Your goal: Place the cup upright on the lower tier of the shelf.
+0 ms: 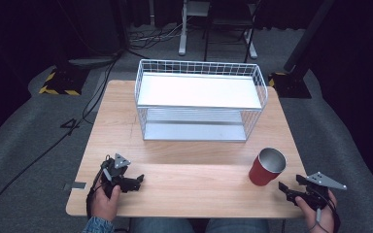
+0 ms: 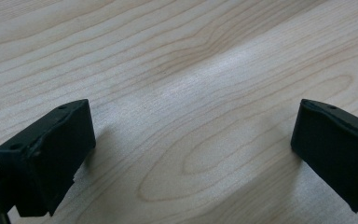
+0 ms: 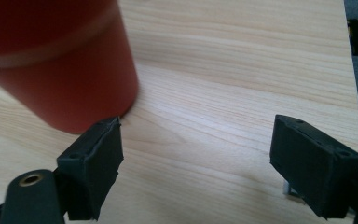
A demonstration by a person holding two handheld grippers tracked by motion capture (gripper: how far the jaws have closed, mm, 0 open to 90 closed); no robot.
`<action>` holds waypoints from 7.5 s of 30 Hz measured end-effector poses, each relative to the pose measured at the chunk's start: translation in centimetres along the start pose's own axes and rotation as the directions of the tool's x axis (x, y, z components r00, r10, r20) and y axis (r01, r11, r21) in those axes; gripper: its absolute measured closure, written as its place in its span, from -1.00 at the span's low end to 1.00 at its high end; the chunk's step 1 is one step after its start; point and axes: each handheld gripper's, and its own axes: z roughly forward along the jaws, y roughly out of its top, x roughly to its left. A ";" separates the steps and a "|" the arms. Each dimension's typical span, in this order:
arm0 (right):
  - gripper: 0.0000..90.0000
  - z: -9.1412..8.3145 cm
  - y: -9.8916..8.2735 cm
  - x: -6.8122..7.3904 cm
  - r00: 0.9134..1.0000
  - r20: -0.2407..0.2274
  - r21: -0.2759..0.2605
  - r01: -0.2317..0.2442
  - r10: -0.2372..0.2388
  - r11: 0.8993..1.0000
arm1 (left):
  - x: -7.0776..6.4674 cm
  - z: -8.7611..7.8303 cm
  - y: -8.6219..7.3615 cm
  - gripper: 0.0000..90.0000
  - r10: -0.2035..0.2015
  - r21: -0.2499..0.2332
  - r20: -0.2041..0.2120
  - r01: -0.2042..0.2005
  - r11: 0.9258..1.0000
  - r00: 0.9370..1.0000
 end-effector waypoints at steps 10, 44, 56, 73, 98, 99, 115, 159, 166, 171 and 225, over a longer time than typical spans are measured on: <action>-0.62 -1.5 0.2 2.1 0.999 -0.051 -0.043 0.002 -0.005 0.999 | 0.0 0.0 0.0 -1.00 -0.002 0.000 -0.003 0.002 1.000 1.000; -0.65 2.2 1.3 5.9 0.995 -0.104 -0.116 -0.019 0.007 0.993 | -0.1 -0.1 -0.1 -1.00 -0.006 0.001 -0.003 0.006 1.000 1.000; -0.70 4.0 2.4 6.1 0.996 -0.085 -0.120 -0.010 0.000 0.993 | -0.1 -0.1 -0.1 -1.00 -0.005 0.002 -0.003 0.005 1.000 1.000; -0.69 5.6 2.7 5.6 0.993 -0.117 -0.098 -0.004 -0.008 0.995 | -0.1 -0.1 -0.1 -1.00 -0.005 0.001 -0.003 0.005 1.000 1.000; -0.63 5.0 2.7 6.0 0.993 -0.091 -0.180 0.057 -0.075 0.982 | -0.1 -0.1 -0.1 -1.00 -0.006 0.001 -0.003 0.006 1.000 1.000; -0.63 5.0 2.9 6.1 0.993 -0.092 -0.183 0.059 -0.077 0.981 | -0.1 -0.1 -0.1 -1.00 -0.005 0.002 -0.003 0.005 1.000 1.000; -0.63 4.5 7.3 7.8 0.980 -0.123 -0.229 0.123 -0.154 0.966 | -0.1 -0.1 -0.1 -1.00 -0.005 0.001 -0.003 0.005 1.000 1.000; -0.63 13.6 15.4 15.5 0.906 -0.335 -0.187 0.207 -0.260 0.960 | -0.2 -0.1 -0.1 -1.00 -0.013 0.001 -0.011 0.013 1.000 1.000; -0.63 15.3 15.7 16.0 0.905 -0.331 -0.165 0.223 -0.267 0.961 | -0.2 -0.1 -0.1 -1.00 -0.013 0.001 -0.011 0.013 1.000 1.000; -0.63 16.5 16.1 16.2 0.907 -0.323 -0.162 0.229 -0.270 0.960 | -0.2 -0.1 -0.1 -1.00 -0.013 0.001 -0.012 0.013 1.000 1.000; -0.65 24.8 18.0 17.9 0.944 -0.260 -0.168 0.162 -0.202 0.972 | -0.2 -0.1 -0.1 -1.00 -0.013 0.001 -0.012 0.013 1.000 1.000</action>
